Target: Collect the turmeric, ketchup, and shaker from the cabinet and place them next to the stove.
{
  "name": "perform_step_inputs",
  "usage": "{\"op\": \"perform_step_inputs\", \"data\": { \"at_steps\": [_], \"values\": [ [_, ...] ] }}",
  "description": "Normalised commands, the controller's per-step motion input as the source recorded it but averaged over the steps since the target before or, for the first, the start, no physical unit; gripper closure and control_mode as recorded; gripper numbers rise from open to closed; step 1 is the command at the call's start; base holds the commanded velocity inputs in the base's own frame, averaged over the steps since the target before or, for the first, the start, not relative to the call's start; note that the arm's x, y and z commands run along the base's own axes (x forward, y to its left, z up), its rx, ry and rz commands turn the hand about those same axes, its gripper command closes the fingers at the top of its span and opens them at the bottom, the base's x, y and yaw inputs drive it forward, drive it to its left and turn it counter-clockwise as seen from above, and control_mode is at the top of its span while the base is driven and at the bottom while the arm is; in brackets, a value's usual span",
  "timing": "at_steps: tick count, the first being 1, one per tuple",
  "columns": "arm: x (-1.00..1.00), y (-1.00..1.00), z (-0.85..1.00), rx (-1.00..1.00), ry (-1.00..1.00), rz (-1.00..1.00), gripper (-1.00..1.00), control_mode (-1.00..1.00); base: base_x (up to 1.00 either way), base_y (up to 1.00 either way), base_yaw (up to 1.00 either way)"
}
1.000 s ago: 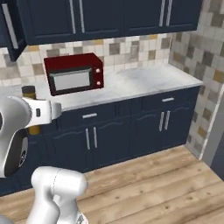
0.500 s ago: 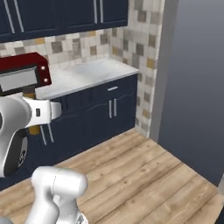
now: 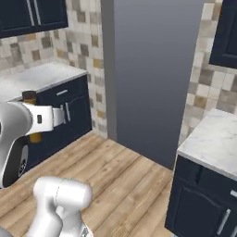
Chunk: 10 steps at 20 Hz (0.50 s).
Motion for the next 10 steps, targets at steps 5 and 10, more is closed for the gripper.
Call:
{"op": "perform_step_inputs", "data": {
  "at_steps": [5, 10],
  "values": [
    [0.00, 0.00, 0.00, 0.00, 0.00, 0.00, 1.00, 1.00, 0.00, -0.99, -0.41],
    [0.00, 0.00, 0.00, 0.00, 0.00, 0.00, 1.00, 1.00, 0.00, -1.00, -0.38]
  ]
}}
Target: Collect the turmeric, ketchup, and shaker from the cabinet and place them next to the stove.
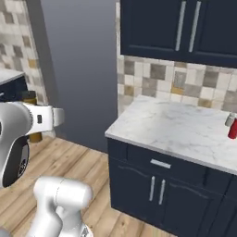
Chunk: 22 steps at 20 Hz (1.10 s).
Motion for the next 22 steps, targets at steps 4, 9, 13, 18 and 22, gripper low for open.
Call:
{"op": "perform_step_inputs", "data": {
  "at_steps": [4, 9, 13, 18, 22],
  "values": [
    [0.00, 0.00, 0.00, 0.00, 0.00, 0.00, 1.00, 1.00, 0.00, -1.00, -0.36],
    [0.00, 0.00, 0.00, 0.00, 0.00, 0.00, 1.00, 1.00, 0.02, -1.00, -0.33],
    [0.00, 0.00, 0.00, 0.00, 0.00, 0.00, 1.00, 1.00, 0.15, -1.00, -0.24],
    [0.00, 0.00, 0.00, 0.00, 0.00, 0.00, 1.00, 1.00, 0.36, -0.80, -0.16],
    [0.00, 0.00, 0.00, 0.00, 0.00, 0.00, 1.00, 1.00, 0.84, -0.10, 0.01]
  ]
}}
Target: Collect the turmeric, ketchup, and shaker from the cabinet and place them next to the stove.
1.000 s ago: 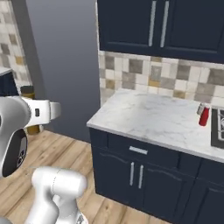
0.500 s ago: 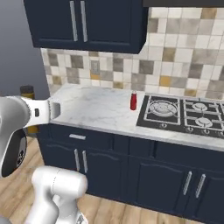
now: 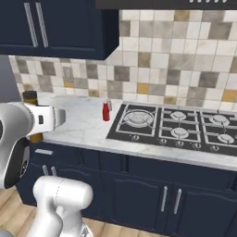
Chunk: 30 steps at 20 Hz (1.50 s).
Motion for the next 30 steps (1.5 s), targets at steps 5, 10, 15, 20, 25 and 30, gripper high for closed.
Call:
{"op": "perform_step_inputs", "data": {
  "at_steps": [5, 10, 15, 20, 25, 30],
  "values": [
    [0.00, 0.00, 0.00, 0.00, 0.00, 0.00, 1.00, 1.00, 0.91, 0.05, 0.00],
    [0.03, -0.05, -0.16, 0.00, 0.03, 0.03, 1.00, -1.00, 0.38, -0.06, 0.05],
    [0.14, -0.37, -0.97, 0.00, 0.18, 0.23, 1.00, -1.00, 0.00, 0.00, 0.00],
    [0.38, -0.16, -0.71, 0.01, 0.06, 0.37, 1.00, -1.00, 0.00, 0.00, 0.00],
    [0.53, -0.01, -0.50, 0.06, 0.00, 0.34, 1.00, -1.00, 0.00, 0.00, 0.00],
    [0.50, 0.00, -0.46, 0.12, -0.04, 0.20, 1.00, -1.00, 0.00, 0.00, 0.00]
  ]
}}
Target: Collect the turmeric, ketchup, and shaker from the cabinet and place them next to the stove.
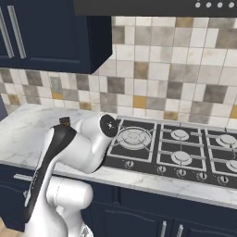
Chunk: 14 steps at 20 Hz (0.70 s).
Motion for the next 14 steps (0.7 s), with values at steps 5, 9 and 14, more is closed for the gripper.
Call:
{"op": "perform_step_inputs", "data": {
  "at_steps": [5, 9, 14],
  "values": [
    [0.38, -0.01, -0.47, 0.14, 0.00, 0.14, 1.00, -1.00, 0.00, 0.00, 0.00],
    [0.44, 0.01, -0.54, 0.07, 0.00, 0.11, 1.00, -1.00, 0.00, 0.00, 0.00],
    [0.36, 0.00, -0.40, 0.02, -0.04, 0.05, 1.00, -1.00, 0.00, 0.00, 0.00]
  ]
}}
